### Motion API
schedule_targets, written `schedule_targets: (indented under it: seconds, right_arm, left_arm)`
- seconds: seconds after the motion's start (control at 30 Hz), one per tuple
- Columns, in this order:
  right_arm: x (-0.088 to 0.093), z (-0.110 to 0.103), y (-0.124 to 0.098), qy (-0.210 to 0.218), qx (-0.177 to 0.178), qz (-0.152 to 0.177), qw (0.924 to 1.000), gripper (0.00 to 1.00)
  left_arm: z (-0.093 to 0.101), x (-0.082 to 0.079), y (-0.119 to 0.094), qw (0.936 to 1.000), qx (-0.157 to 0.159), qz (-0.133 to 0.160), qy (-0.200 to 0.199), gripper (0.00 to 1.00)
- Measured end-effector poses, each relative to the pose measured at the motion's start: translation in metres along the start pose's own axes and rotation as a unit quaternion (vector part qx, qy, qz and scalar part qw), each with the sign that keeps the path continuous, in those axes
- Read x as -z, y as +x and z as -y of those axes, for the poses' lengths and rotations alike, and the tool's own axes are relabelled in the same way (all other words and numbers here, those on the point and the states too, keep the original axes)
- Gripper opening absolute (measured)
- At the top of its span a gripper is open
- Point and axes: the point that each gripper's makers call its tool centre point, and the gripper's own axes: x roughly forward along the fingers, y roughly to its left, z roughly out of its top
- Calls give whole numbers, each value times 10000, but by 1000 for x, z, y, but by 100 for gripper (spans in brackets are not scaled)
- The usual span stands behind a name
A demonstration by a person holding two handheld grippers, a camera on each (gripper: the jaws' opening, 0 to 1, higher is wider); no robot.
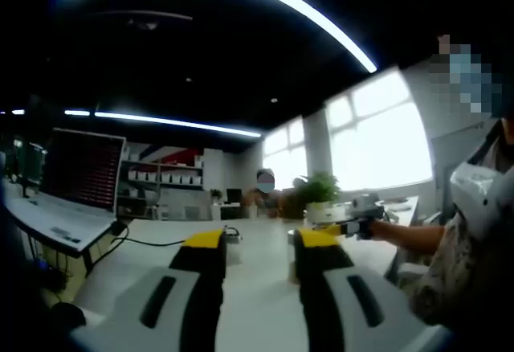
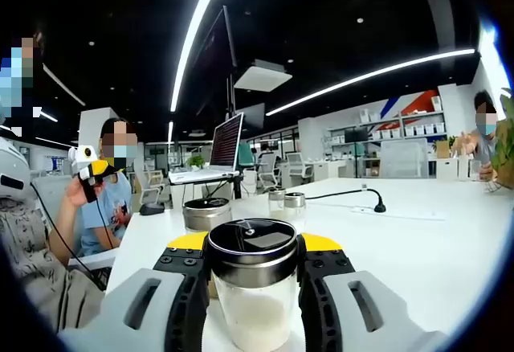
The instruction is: Rotate the seasoning bottle until the label or dispensing opening points toward the visible target arrow and the bottle remains upright within the marked orientation range
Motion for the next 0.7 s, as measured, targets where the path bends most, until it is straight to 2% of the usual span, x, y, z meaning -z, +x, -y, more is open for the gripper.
schedule_targets:
  seconds: [0.23,0.43,0.7]
  right_arm:
    - [1,-1,1,-41,-152,-65,9999,41]
    - [2,-4,1,-65,-466,-178,9987,41]
    - [3,-8,0,-69,-782,-128,9968,41]
  left_arm:
    - [0,2,1,10000,10,-32,2,36]
    - [3,4,2,10000,59,-71,3,36]
    - [8,10,9,9997,127,-196,4,36]
